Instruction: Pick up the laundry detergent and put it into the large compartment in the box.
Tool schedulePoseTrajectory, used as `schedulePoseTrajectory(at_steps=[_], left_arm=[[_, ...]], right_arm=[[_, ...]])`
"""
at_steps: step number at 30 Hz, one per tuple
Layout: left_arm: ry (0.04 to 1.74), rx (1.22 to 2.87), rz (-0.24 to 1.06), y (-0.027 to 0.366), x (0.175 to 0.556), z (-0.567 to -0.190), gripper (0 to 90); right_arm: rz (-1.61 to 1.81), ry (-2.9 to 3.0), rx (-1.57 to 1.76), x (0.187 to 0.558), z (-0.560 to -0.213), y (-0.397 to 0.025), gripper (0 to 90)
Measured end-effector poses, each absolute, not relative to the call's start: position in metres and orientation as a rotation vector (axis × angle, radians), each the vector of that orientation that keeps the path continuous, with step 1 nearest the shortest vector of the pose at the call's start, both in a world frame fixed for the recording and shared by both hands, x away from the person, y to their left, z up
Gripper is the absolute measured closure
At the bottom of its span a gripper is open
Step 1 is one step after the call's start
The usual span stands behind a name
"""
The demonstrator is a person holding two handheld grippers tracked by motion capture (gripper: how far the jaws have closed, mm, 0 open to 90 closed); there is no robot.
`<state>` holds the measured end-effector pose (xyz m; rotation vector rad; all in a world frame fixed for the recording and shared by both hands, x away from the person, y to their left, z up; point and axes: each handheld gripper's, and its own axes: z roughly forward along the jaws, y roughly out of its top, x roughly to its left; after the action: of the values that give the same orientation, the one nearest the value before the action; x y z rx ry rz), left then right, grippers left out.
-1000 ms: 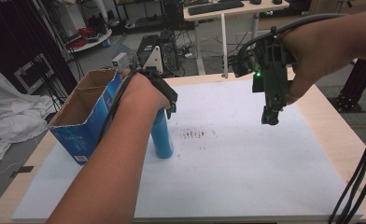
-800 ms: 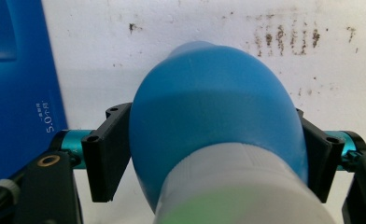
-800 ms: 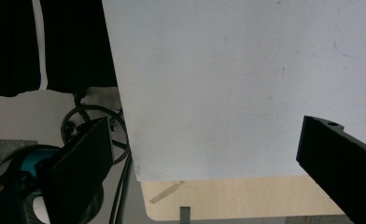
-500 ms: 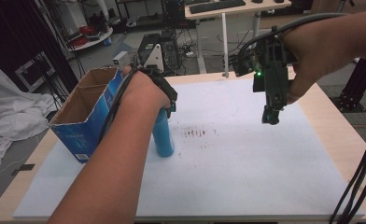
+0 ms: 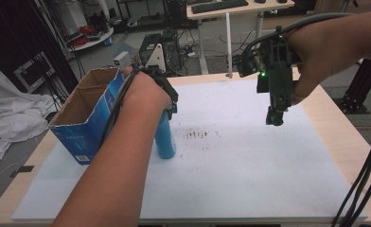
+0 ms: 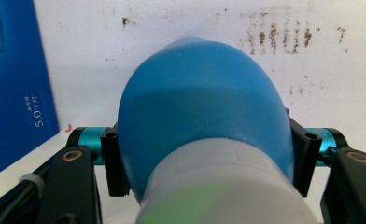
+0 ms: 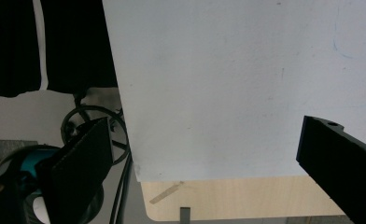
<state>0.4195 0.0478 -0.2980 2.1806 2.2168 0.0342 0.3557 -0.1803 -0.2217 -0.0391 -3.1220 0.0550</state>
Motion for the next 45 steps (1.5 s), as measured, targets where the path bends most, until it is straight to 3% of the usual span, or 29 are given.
schedulePoseTrajectory(at_steps=[16, 38, 45], left_arm=[[2.124, 2.270, -0.032, 0.064, 0.416, -0.279, 35.7], [1.832, 2.413, 0.062, 0.107, 0.411, -0.176, 35.7], [1.819, 2.394, 0.082, 0.129, 0.412, -0.144, 35.7]], right_arm=[[0.055, -3.126, -0.036, 0.356, -0.221, -0.179, 3.0], [0.062, -3.138, -0.029, 0.356, -0.216, -0.169, 3.0], [0.072, -3.131, -0.033, 0.358, -0.217, -0.169, 3.0]])
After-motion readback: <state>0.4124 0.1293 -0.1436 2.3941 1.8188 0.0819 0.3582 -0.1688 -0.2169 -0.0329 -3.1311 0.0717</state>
